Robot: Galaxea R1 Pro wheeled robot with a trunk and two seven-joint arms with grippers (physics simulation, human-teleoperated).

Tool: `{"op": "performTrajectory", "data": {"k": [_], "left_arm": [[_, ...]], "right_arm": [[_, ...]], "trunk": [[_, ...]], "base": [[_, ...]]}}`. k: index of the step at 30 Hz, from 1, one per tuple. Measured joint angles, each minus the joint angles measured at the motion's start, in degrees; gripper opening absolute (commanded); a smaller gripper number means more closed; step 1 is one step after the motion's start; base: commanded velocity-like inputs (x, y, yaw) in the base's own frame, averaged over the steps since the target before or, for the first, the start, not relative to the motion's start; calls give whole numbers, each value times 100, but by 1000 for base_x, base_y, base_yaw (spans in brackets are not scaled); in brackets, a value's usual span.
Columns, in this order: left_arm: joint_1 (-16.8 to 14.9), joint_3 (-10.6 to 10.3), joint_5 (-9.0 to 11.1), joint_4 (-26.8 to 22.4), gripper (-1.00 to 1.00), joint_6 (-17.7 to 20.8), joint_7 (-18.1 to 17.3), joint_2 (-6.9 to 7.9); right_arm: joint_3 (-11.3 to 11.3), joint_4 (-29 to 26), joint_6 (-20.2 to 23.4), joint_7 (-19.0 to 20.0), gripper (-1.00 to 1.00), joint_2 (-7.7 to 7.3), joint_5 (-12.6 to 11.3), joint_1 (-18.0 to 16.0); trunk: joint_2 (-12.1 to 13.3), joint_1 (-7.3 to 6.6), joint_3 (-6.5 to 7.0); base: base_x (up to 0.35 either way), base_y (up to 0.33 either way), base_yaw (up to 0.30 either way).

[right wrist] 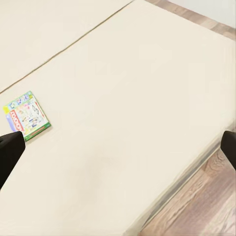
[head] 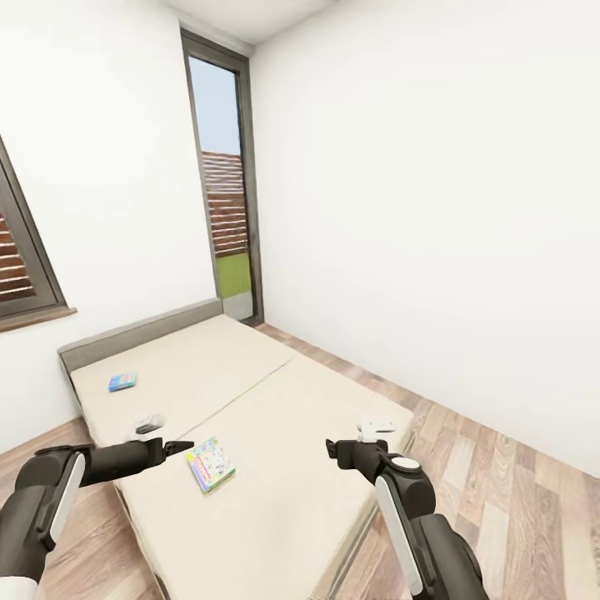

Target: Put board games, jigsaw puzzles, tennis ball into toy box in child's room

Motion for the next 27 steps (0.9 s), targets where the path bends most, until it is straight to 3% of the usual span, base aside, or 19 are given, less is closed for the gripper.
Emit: {"op": "performTrajectory", "data": {"k": [11, 27], "left_arm": [[0, 0, -5, 1, 100, -4, 2, 0], [-1, -1, -5, 1, 100, 3, 4, 2]], "right_arm": [[14, -1, 0, -2, 100, 0, -1, 0], [13, -1, 0, -3, 100, 0, 0, 1]], "trunk": [[1, 1, 1], [0, 0, 24]], "base": [[-66, 73, -82], [-141, 230, -259]]}}
